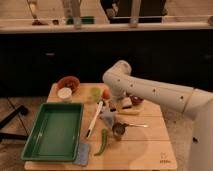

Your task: Wipe purple bowl with eraser

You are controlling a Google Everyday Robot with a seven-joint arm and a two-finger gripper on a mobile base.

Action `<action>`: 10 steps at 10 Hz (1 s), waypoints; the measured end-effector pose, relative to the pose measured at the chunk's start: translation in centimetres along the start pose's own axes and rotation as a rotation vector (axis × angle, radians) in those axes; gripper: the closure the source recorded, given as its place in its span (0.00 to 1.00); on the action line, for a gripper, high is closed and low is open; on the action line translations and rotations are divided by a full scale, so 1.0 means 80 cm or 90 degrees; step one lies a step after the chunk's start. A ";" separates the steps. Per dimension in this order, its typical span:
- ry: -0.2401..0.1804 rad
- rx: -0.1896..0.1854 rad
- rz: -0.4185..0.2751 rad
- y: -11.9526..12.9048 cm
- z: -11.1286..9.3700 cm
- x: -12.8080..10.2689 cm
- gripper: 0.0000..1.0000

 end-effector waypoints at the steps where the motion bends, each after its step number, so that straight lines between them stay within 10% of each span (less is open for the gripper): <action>1: 0.005 0.008 0.004 -0.003 -0.008 0.005 0.98; 10: 0.046 0.066 0.088 -0.002 -0.053 0.076 0.98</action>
